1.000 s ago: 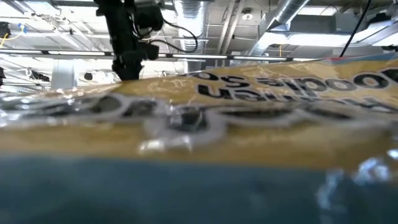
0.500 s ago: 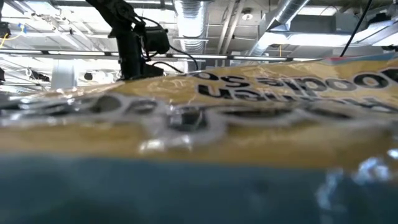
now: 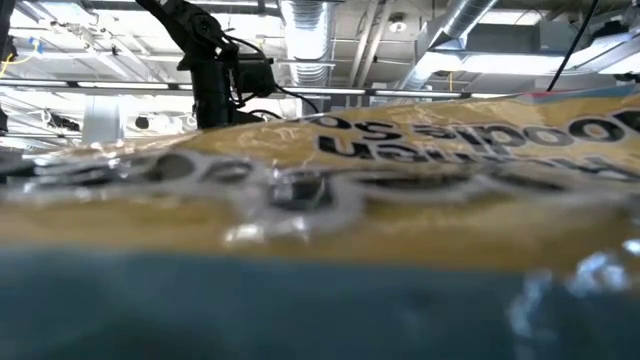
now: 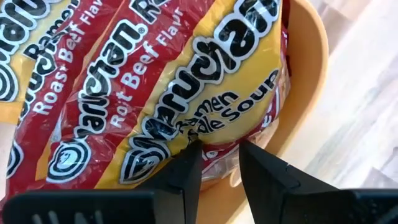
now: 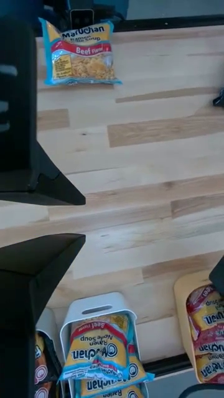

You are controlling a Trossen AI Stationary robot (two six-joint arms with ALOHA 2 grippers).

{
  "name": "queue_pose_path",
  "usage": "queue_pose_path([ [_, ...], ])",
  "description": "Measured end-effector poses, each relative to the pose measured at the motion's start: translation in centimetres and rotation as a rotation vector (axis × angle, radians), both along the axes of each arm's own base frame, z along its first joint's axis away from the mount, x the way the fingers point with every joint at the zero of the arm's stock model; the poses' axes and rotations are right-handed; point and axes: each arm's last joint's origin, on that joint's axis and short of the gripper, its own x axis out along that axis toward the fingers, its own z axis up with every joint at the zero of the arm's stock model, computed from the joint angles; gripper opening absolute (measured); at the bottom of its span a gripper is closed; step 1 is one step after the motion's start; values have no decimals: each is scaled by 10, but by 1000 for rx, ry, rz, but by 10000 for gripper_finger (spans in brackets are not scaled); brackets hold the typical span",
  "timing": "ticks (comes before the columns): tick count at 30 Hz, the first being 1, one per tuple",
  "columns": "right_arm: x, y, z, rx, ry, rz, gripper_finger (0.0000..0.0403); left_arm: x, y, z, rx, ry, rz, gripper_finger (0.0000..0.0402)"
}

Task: Sort Maruchan noodles
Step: Put the red noodle pack into the yellow bin, then put the blue noodle pack into the white bin

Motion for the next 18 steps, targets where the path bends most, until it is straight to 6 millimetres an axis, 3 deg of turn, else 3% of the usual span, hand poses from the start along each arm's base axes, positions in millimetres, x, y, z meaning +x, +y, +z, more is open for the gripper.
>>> queue_pose_path([
  [5, 0, 0, 0, -1, 1, 1, 108, -2, -2, 11, 1, -30, 0, 98],
  [12, -1, 0, -1, 6, 12, -13, 108, -4, -3, 47, 36, -100, -1, 98],
  [18, -1, 3, -7, 66, 54, -30, 108, -11, -12, 79, -40, -213, -8, 98],
])
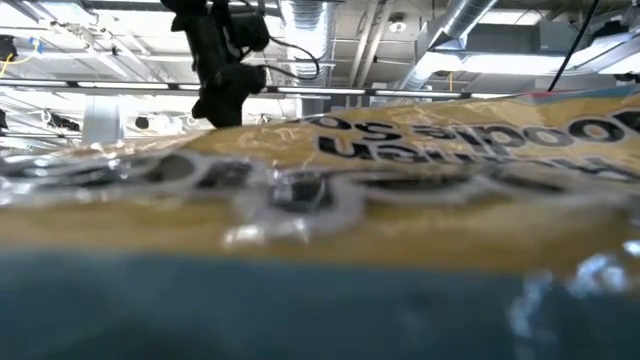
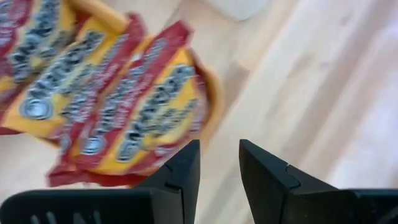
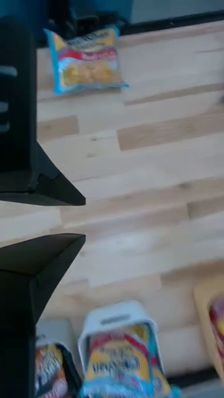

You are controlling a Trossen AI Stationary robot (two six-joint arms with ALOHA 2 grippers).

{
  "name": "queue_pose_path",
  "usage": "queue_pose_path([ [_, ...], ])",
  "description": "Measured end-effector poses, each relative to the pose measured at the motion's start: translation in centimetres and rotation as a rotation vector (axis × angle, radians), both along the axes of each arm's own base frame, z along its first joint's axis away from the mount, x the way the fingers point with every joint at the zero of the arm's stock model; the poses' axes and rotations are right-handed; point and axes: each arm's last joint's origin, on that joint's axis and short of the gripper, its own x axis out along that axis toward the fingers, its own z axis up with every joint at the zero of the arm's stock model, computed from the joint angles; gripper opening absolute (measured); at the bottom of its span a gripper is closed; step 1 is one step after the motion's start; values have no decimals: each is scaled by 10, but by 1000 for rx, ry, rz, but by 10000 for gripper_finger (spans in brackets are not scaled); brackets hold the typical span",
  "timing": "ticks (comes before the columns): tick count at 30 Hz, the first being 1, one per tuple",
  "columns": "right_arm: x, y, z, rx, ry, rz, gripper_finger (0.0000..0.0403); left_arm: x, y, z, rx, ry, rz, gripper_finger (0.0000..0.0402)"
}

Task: Sort Maruchan noodles
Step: Put the blue noodle pack into the white bin

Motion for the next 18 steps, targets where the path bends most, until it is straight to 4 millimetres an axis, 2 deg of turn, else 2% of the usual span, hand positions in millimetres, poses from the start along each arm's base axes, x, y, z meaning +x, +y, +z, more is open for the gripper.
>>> queue_pose_path([
  [5, -2, 8, 1, 110, 15, 79, 108, -7, -13, 17, -88, -120, -44, 98],
  [18, -11, 49, -4, 100, 41, 235, 108, -1, -71, 39, -155, -219, -229, 98],
])
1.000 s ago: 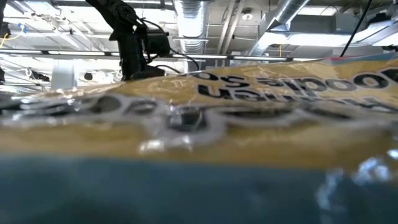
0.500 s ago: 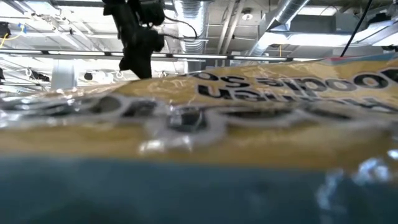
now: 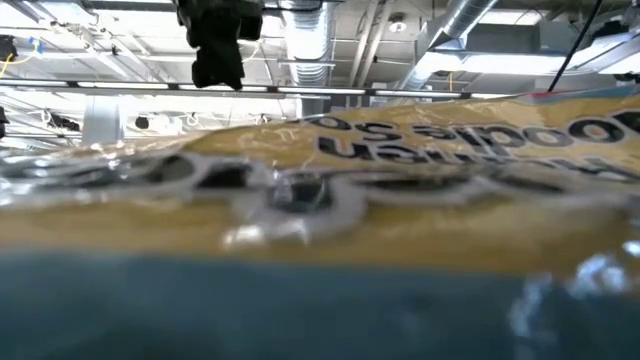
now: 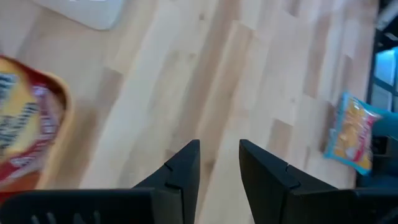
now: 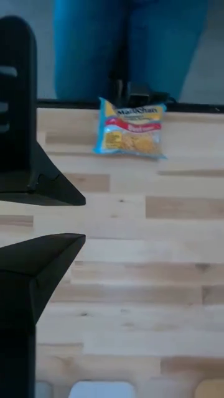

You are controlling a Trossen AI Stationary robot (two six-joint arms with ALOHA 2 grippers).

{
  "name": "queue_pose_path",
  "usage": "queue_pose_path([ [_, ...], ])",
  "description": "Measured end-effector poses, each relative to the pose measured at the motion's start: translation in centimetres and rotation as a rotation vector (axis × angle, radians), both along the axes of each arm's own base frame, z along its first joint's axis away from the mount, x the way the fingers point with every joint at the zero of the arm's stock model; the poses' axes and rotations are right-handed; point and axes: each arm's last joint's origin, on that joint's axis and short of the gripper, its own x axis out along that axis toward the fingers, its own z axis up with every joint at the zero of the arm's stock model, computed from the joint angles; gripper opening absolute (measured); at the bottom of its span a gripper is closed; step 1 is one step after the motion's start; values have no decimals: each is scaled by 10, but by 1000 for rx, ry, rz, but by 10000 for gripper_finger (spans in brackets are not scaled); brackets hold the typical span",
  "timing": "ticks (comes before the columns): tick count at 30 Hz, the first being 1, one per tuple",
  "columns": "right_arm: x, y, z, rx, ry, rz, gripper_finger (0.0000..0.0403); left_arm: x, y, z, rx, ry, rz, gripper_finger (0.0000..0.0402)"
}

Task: Sort Maruchan noodles
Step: Put the blue noodle pack into the white bin

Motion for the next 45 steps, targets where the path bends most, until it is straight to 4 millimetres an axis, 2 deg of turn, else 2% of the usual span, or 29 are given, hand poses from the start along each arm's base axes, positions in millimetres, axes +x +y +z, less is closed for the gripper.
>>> queue_pose_path([
  [9, 0, 13, -49, -87, 193, 101, 108, 8, -34, 0, -39, 7, -83, 98],
  [15, 4, 19, -77, -113, 251, 183, 108, 11, -51, 0, -21, 15, -101, 98],
  [25, 16, 14, -118, 1, 291, 317, 108, 13, -70, 0, 26, 27, -113, 98],
  [32, 33, 1, -137, 174, 188, 451, 108, 12, -71, -1, 46, 38, -126, 98],
  [39, 45, -19, -143, 174, 147, 437, 108, 12, -71, -1, 57, 38, -127, 98],
  [45, 55, -16, -146, 137, 62, 490, 111, 12, -70, -1, 75, 41, -113, 98],
])
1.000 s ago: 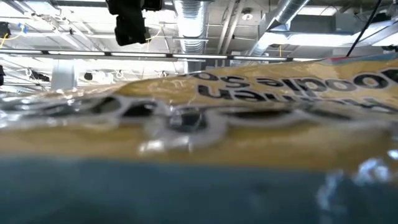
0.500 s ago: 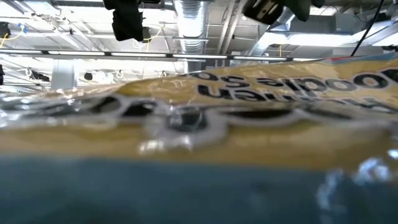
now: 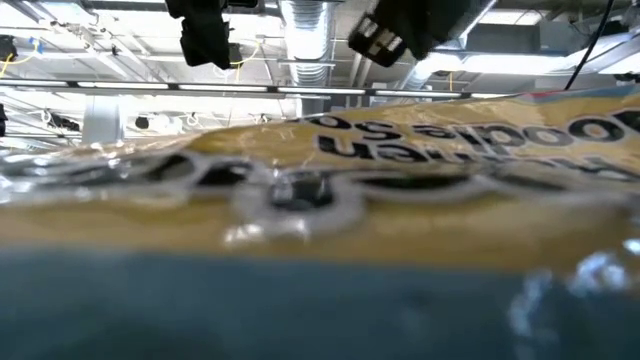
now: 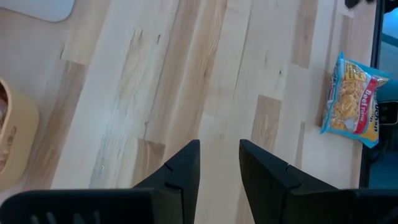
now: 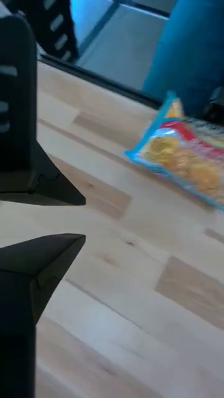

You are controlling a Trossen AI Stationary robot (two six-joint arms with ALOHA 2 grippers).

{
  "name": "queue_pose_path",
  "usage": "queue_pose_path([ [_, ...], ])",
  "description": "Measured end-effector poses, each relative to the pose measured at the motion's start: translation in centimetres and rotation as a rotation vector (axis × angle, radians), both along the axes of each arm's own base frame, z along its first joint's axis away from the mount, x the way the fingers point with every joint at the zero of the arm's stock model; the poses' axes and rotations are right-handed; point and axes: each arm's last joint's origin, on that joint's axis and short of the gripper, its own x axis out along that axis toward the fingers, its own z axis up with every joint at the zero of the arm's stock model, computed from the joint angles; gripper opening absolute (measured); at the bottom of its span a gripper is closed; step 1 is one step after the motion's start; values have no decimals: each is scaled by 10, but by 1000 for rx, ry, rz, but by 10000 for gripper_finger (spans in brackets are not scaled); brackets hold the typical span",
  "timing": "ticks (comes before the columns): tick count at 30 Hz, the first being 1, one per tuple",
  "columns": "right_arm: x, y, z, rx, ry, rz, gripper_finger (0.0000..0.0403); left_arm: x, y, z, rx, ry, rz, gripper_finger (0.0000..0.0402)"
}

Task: Sort Maruchan noodles
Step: Put the blue noodle pack into the white bin

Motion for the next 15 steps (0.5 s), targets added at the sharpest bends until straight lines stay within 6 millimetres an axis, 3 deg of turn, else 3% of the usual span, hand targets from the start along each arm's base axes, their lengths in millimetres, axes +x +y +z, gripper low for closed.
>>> queue_pose_path([
  [15, 14, 14, -16, -24, -104, 154, 212, 0, 0, 0, -35, 2, 55, 98],
])
